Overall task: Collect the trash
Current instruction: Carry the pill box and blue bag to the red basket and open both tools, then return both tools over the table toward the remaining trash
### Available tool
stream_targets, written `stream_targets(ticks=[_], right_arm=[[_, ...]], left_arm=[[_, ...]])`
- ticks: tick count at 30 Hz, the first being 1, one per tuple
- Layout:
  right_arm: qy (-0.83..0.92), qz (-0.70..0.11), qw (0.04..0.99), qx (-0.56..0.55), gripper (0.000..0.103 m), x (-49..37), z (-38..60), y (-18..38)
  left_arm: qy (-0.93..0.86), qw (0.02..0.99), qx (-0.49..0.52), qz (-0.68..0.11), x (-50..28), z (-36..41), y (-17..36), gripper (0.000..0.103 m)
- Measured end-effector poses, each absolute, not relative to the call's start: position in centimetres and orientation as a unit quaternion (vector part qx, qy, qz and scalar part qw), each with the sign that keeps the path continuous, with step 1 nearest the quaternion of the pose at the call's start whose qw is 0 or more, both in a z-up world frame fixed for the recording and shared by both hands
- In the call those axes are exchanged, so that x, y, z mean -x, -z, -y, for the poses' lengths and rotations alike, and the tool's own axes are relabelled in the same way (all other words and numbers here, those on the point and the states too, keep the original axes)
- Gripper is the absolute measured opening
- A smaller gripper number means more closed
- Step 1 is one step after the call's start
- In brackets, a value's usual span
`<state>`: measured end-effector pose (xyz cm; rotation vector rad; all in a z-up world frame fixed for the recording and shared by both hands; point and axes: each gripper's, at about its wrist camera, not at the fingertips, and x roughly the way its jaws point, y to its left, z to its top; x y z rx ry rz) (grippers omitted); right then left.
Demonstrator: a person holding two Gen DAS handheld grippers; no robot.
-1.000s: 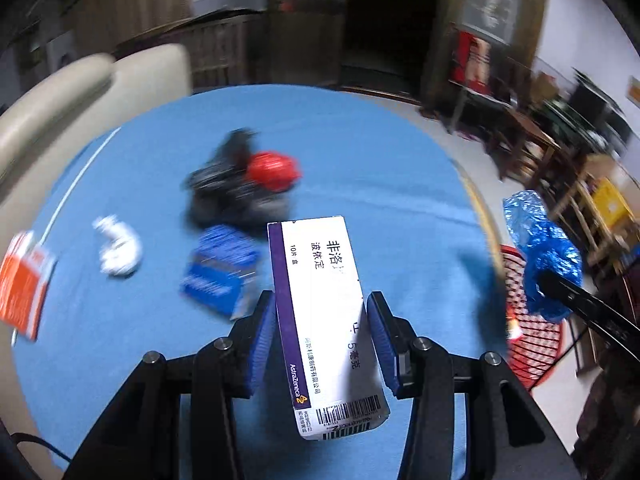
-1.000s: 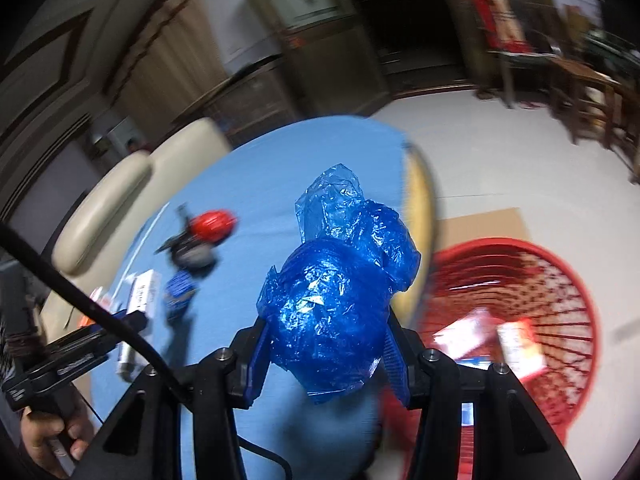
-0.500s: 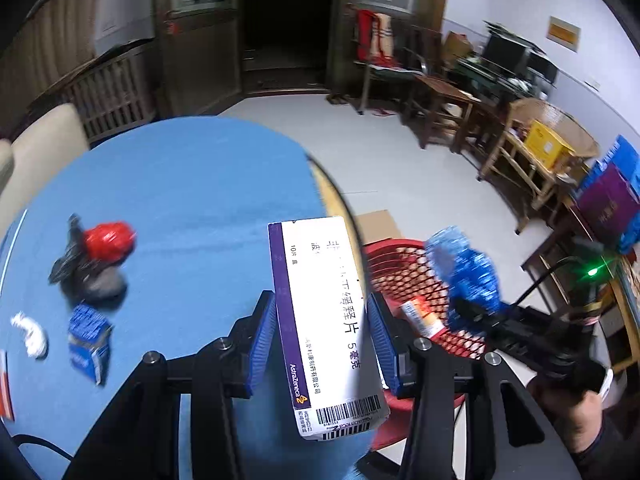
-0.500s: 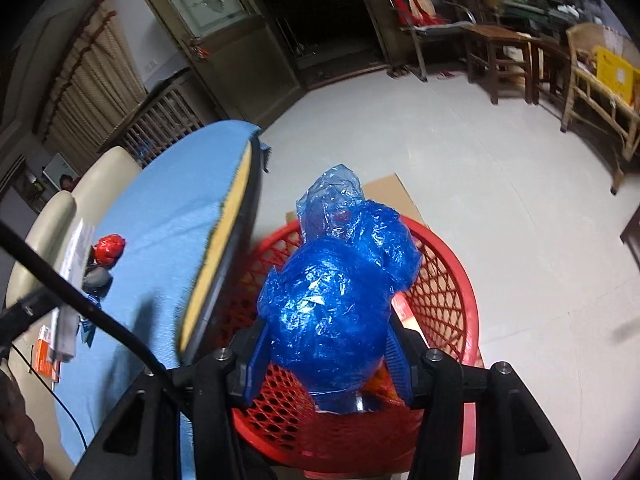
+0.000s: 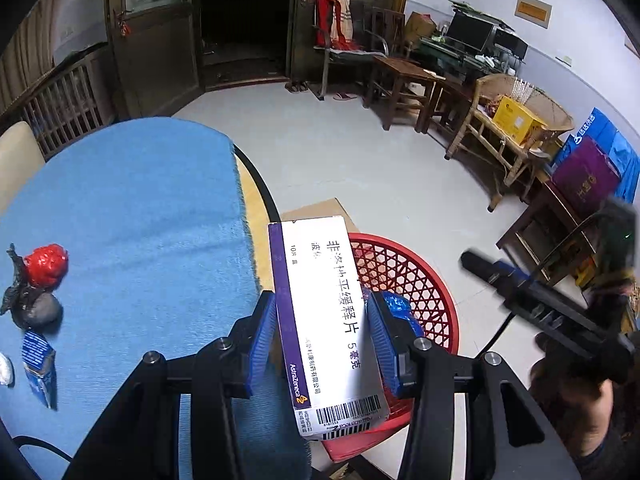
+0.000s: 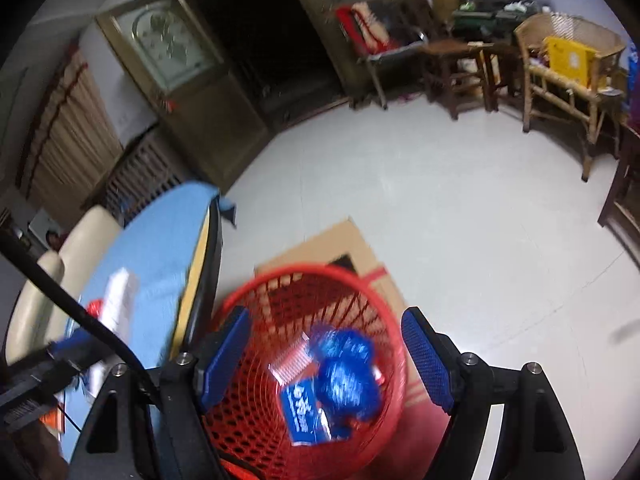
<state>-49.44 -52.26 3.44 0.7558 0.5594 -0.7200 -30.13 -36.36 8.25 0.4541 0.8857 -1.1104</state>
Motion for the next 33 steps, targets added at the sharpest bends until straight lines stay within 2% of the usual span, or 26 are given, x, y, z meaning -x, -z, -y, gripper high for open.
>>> stream_targets(ticks=[3, 4, 5, 6, 7, 11, 21, 33], right_arm=[[0.348, -0.243, 0.834, -0.353, 0.080, 50.0, 52.5, -5.0], [0.349, -0.238, 0.835, -0.354, 0.080, 50.1, 52.5, -5.3], [0.350, -0.229, 0.836, -0.354, 0.080, 50.2, 52.5, -5.8], [0.350, -0.223, 0.838, -0.353, 0.080, 50.2, 52.4, -6.2], [0.352, -0.220, 0.839, -0.351, 0.080, 50.1, 52.2, -6.5], [0.348, -0.223, 0.841, -0.349, 0.080, 50.0, 51.9, -7.2], [0.336, -0.225, 0.851, -0.336, 0.080, 48.6, 50.6, -8.7], [0.253, -0.279, 0.873, -0.310, 0.083, 41.8, 44.9, -8.7]], left_arm=[[0.509, 0.728, -0.210, -0.409, 30.3, 37.3, -7.9, 0.050], [0.513, 0.725, -0.207, -0.411, 30.4, 37.5, -7.8, 0.053], [0.520, 0.719, -0.205, -0.413, 30.4, 37.7, -7.6, 0.060], [0.522, 0.715, -0.207, -0.416, 30.5, 38.0, -7.4, 0.078], [0.516, 0.715, -0.214, -0.420, 30.6, 38.5, -6.9, 0.085], [0.518, 0.705, -0.230, -0.426, 30.9, 39.3, -6.4, 0.085], [0.520, 0.724, -0.180, -0.416, 29.5, 35.1, -8.6, 0.085], [0.398, 0.807, -0.105, -0.424, 23.2, 19.6, -8.6, 0.085]])
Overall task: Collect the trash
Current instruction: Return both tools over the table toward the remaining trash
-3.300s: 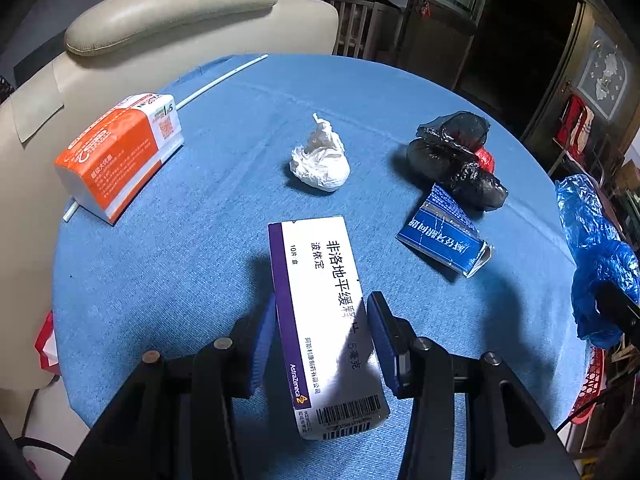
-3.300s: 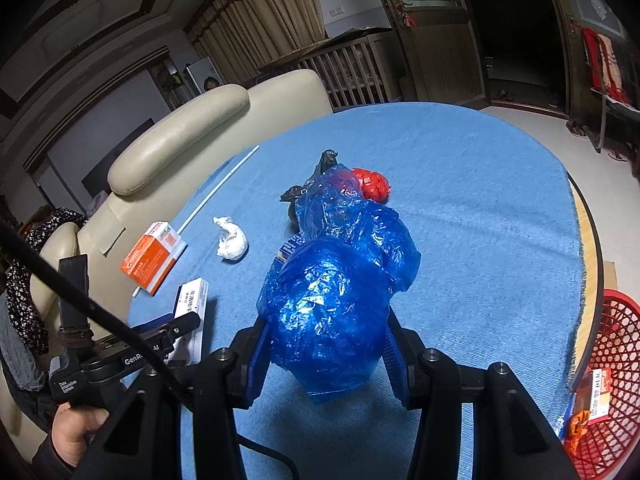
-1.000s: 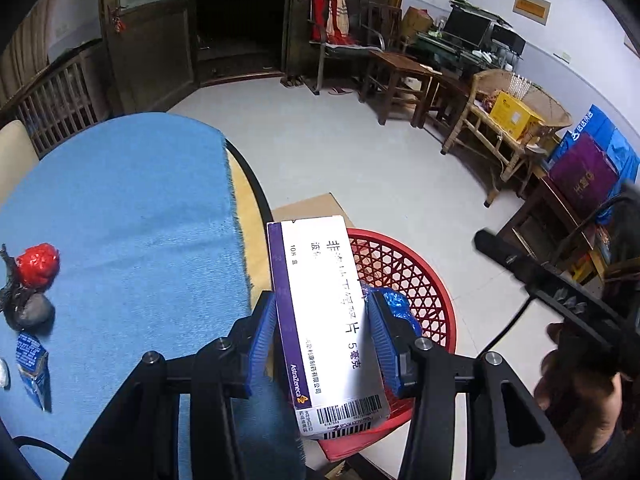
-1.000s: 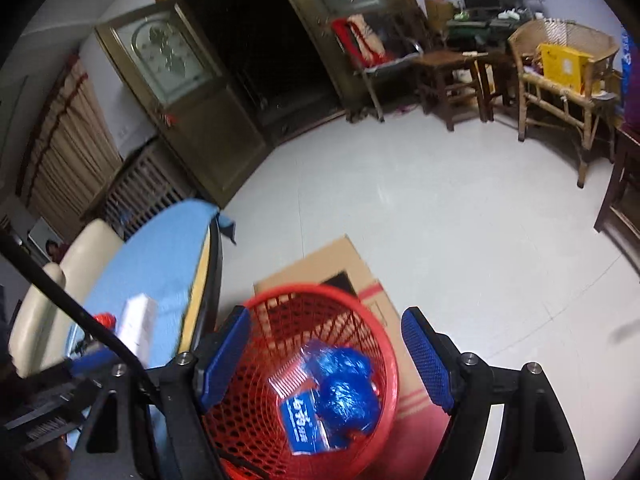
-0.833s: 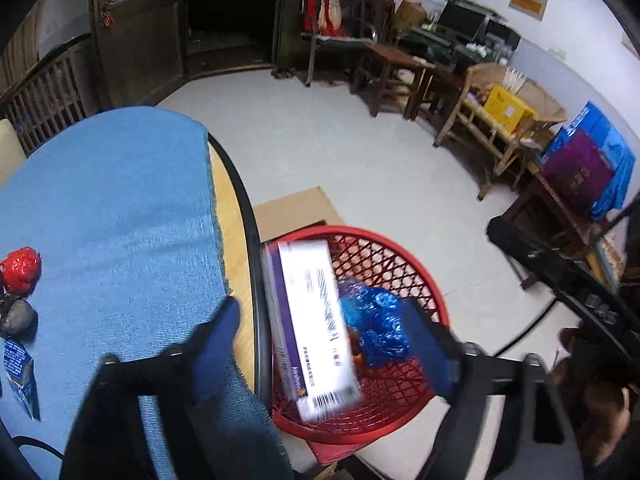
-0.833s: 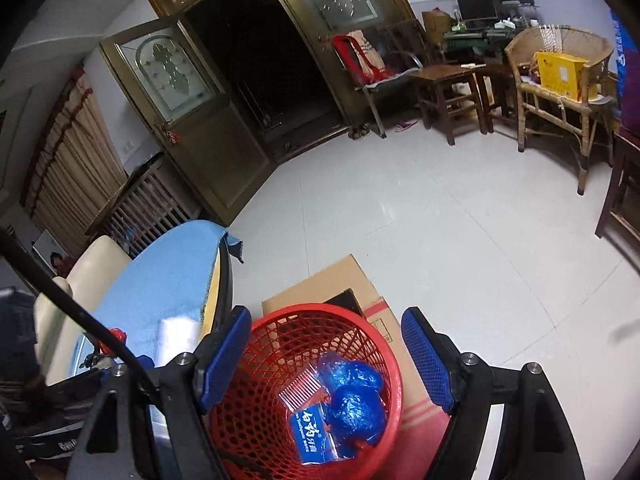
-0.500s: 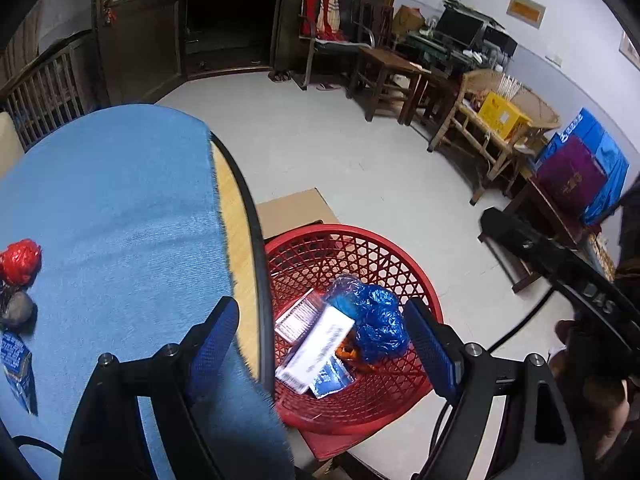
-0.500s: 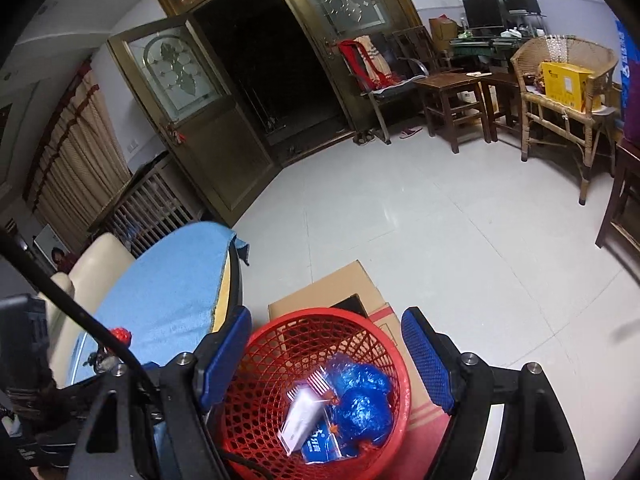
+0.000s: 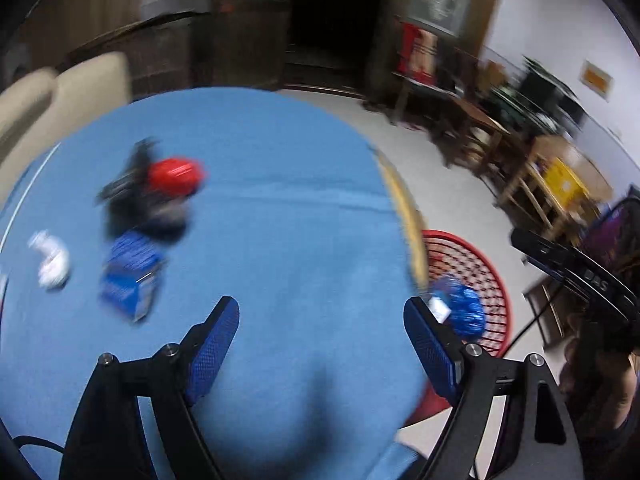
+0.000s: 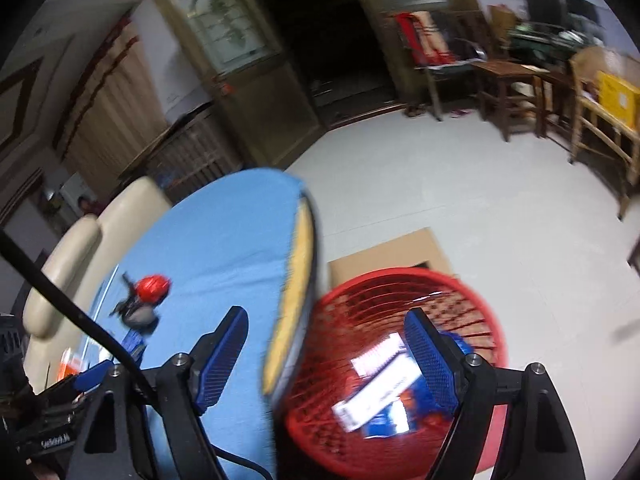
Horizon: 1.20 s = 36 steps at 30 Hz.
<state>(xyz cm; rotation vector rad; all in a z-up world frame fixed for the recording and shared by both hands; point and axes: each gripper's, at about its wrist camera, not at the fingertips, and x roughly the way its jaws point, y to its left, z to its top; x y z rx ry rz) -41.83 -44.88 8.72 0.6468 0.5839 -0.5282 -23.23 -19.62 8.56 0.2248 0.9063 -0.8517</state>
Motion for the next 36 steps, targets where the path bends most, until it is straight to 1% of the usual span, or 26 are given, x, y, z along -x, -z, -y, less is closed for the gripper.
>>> stream_targets(ticks=[4, 9, 16, 23, 28, 36], right_arm=[[0.203, -0.299, 0.888, -0.283, 0.083, 38.9, 41.0, -9.4], [0.159, -0.321, 0.899, -0.250, 0.083, 36.4, 36.7, -9.7], [0.110, -0.361, 0.901, -0.213, 0.083, 33.1, 31.6, -9.3], [0.069, -0.397, 0.896, -0.185, 0.083, 30.2, 28.0, -8.5], [0.054, -0.415, 0.892, -0.173, 0.083, 28.6, 26.5, -7.8], [0.037, -0.415, 0.894, -0.166, 0.083, 26.5, 25.5, -8.1]], left_arm=[[0.340, 0.832, -0.074, -0.432, 21.3, 13.8, -7.5, 0.085], [0.286, 0.846, -0.028, -0.449, 19.0, 8.4, -6.4, 0.085], [0.233, 0.854, 0.028, -0.464, 16.6, 3.7, -4.7, 0.085], [0.215, 0.857, 0.045, -0.466, 15.9, 1.8, -3.7, 0.085], [0.199, 0.862, 0.037, -0.465, 15.4, 1.1, -3.1, 0.085], [0.186, 0.871, 0.040, -0.453, 14.9, 0.1, -3.2, 0.085]])
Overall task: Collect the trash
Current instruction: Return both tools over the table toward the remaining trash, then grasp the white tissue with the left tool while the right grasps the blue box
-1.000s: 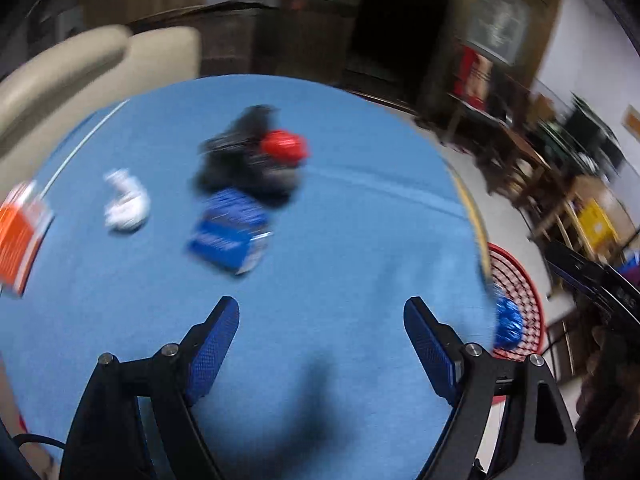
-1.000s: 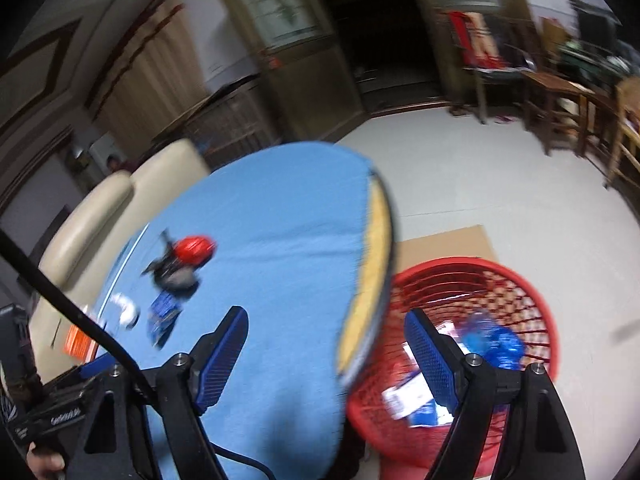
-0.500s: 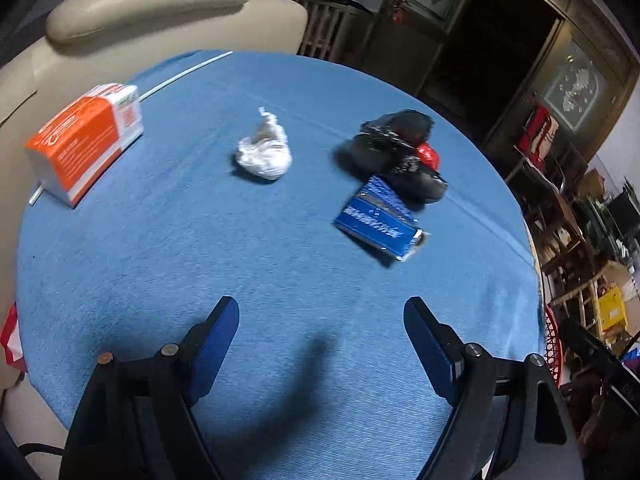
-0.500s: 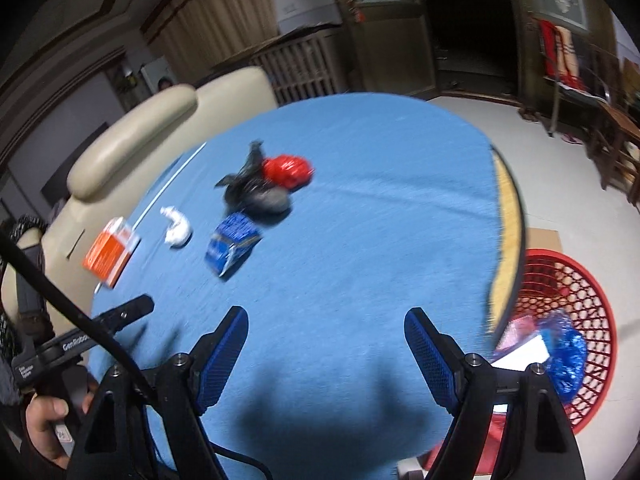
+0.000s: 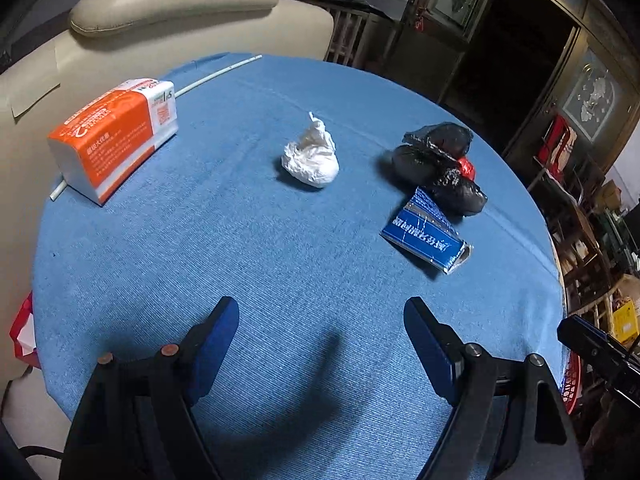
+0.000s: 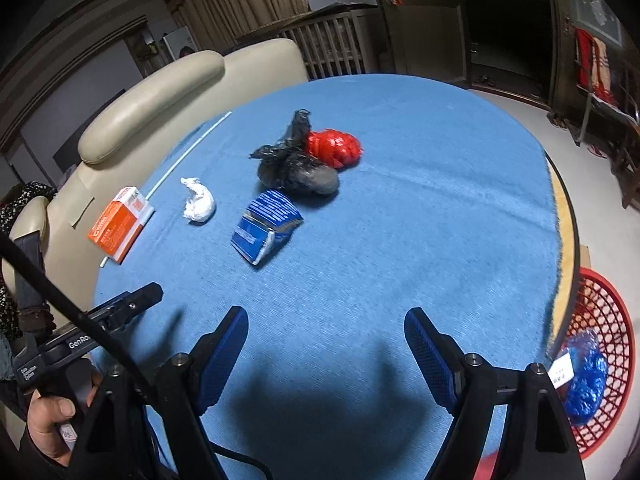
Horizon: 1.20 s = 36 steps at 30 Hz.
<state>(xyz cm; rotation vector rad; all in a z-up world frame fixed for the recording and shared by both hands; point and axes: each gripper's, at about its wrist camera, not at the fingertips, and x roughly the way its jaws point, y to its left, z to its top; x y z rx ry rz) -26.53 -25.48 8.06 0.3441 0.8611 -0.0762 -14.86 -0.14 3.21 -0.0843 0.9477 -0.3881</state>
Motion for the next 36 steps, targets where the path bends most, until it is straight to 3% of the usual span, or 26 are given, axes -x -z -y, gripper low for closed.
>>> stream_targets(ticks=[20, 36], right_arm=[[-0.006, -0.437, 0.887, -0.151, 0.083, 20.8, 24.4, -6.4], [-0.095, -0.447, 0.888, -0.052, 0.083, 10.7, 20.9, -4.2]], left_arm=[[0.174, 0.867, 0.035, -0.465, 13.5, -0.2, -2.7, 0.085], [0.146, 0.872, 0.030, -0.466, 11.3, -1.3, -3.0, 0.085]])
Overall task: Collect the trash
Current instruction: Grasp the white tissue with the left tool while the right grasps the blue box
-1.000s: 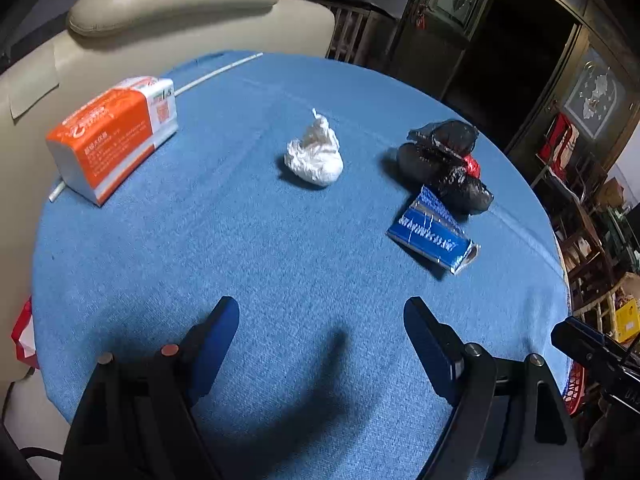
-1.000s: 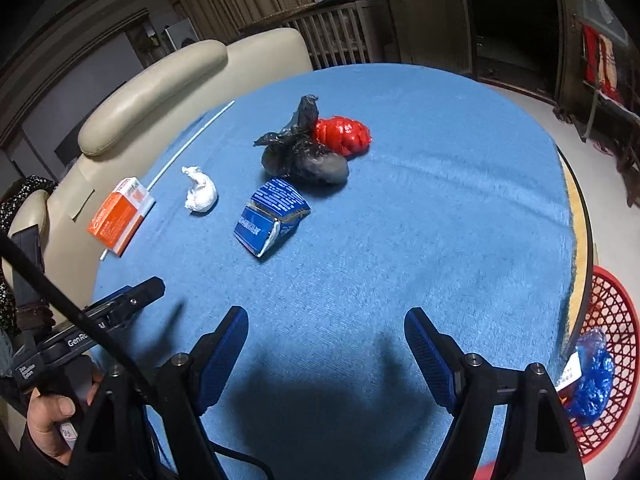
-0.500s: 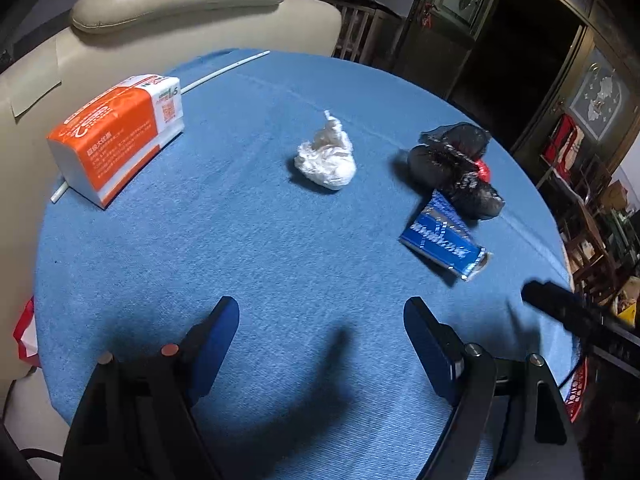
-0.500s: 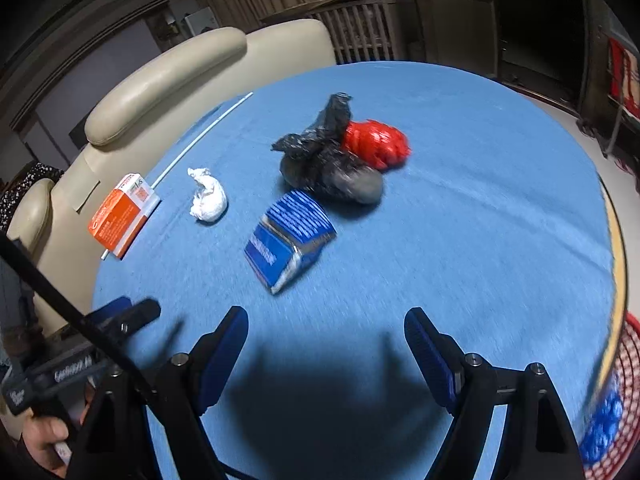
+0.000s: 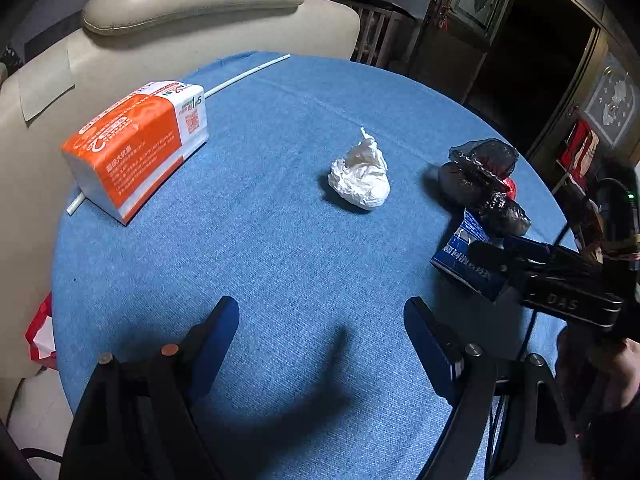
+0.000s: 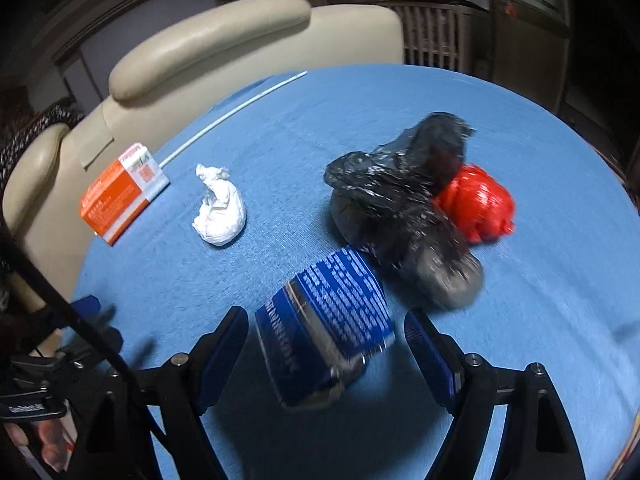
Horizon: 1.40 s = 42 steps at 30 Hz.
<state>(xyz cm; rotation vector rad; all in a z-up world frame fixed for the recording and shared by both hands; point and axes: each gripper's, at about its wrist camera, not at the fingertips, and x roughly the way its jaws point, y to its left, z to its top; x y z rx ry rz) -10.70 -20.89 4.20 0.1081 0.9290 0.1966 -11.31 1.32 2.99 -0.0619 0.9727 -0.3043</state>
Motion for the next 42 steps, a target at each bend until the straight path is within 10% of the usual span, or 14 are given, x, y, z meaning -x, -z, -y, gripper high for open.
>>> stream_targets(ticks=[22, 25, 42], right_arm=[[-0.100, -0.450, 0.880, -0.111, 0.058, 12.5, 21.5, -2.7], [-0.099, -0.453, 0.881, -0.094, 0.063, 12.6, 20.8, -2.5], [-0.052, -0.451, 0.889, -0.055, 0.078, 16.2, 20.5, -2.4]], left_arm=[[0.129, 0.865, -0.007, -0.485, -1.4, 7.2, -0.2, 0.084], [0.126, 0.873, -0.070, -0.467, -1.4, 8.6, -0.7, 0.040], [0.147, 0.867, -0.017, -0.476, 7.8, 1.8, -3.4, 0.037]])
